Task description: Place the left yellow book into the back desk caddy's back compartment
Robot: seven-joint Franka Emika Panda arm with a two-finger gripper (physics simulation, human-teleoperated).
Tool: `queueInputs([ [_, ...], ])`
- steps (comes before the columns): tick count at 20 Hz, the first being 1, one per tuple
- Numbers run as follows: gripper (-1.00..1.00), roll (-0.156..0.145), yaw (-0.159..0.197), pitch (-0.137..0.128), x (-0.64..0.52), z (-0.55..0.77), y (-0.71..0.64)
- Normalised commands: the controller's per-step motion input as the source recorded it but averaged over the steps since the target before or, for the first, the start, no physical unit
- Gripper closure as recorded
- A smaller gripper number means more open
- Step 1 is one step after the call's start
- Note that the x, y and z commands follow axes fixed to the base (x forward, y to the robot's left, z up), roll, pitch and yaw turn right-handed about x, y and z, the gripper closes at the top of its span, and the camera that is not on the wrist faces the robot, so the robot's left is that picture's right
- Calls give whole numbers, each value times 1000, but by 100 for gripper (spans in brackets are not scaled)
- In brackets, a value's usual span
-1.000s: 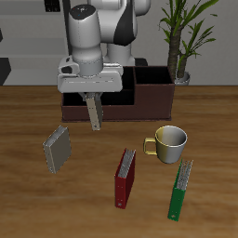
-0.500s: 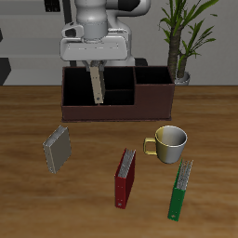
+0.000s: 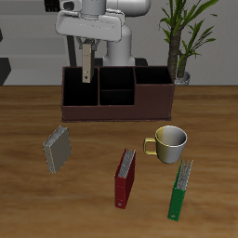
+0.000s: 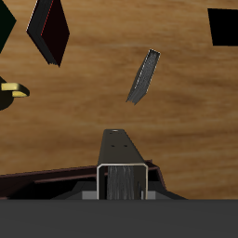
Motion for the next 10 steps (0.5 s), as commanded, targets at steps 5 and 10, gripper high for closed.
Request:
queueInputs([
  [5, 100, -26, 14, -15, -418, 99, -58],
  [10, 100, 24, 46, -5, -396, 25, 159],
])
